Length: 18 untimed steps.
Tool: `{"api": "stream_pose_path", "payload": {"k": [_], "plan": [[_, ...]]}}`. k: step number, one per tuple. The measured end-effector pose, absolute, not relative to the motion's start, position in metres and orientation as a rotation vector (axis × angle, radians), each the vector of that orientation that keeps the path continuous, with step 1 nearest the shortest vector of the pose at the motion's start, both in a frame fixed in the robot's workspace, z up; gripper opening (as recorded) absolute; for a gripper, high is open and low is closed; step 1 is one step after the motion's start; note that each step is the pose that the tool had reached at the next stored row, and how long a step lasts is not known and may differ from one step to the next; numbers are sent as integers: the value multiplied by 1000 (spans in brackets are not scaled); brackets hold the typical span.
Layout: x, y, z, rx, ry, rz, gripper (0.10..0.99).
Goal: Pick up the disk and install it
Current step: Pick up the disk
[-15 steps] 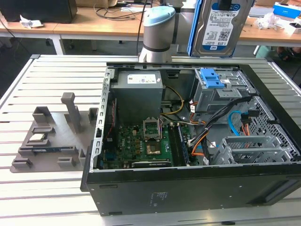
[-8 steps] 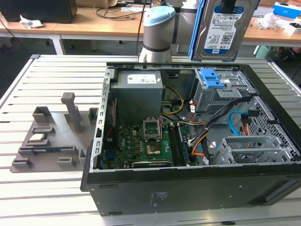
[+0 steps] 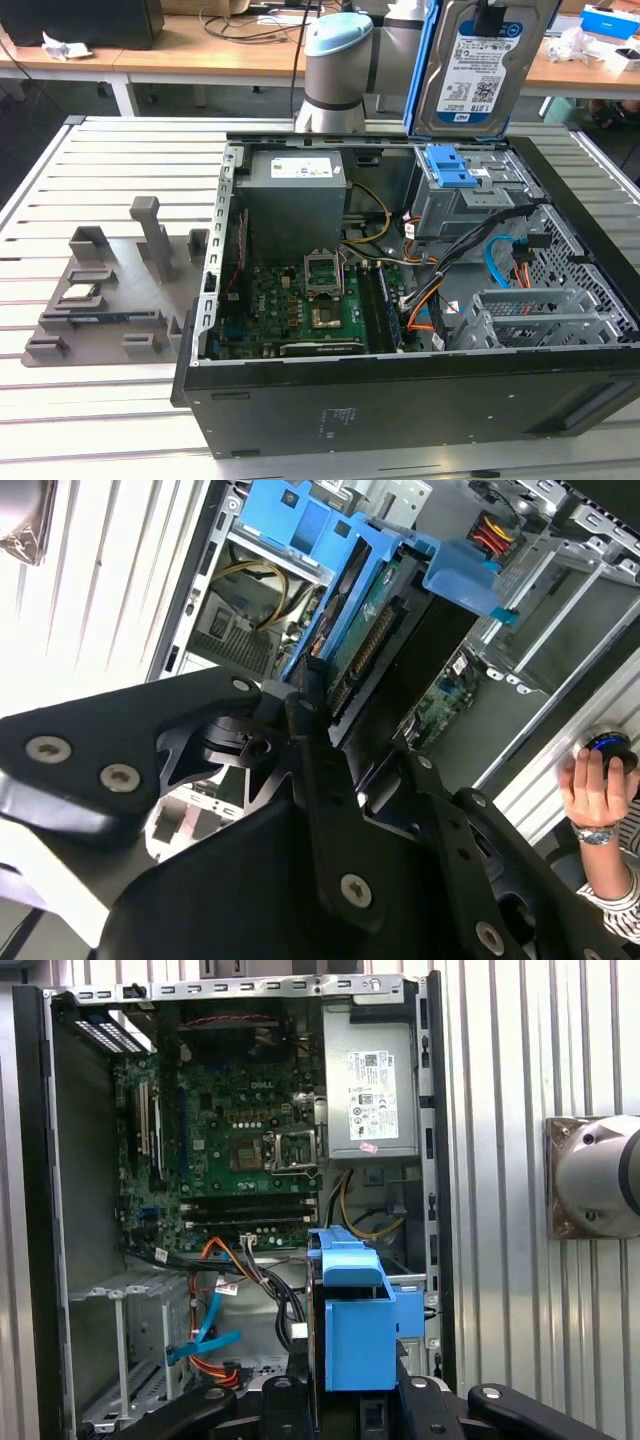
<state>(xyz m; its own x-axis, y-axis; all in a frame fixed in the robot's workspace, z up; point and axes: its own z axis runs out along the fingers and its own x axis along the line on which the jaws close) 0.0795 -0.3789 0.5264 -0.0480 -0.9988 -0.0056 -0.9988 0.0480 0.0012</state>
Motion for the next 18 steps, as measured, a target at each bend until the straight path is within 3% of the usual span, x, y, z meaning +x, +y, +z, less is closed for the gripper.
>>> {"api": "stream_pose_path", "payload": {"k": [18], "plan": [[79, -422, 526, -2165, 2272, 7, 361]]}}
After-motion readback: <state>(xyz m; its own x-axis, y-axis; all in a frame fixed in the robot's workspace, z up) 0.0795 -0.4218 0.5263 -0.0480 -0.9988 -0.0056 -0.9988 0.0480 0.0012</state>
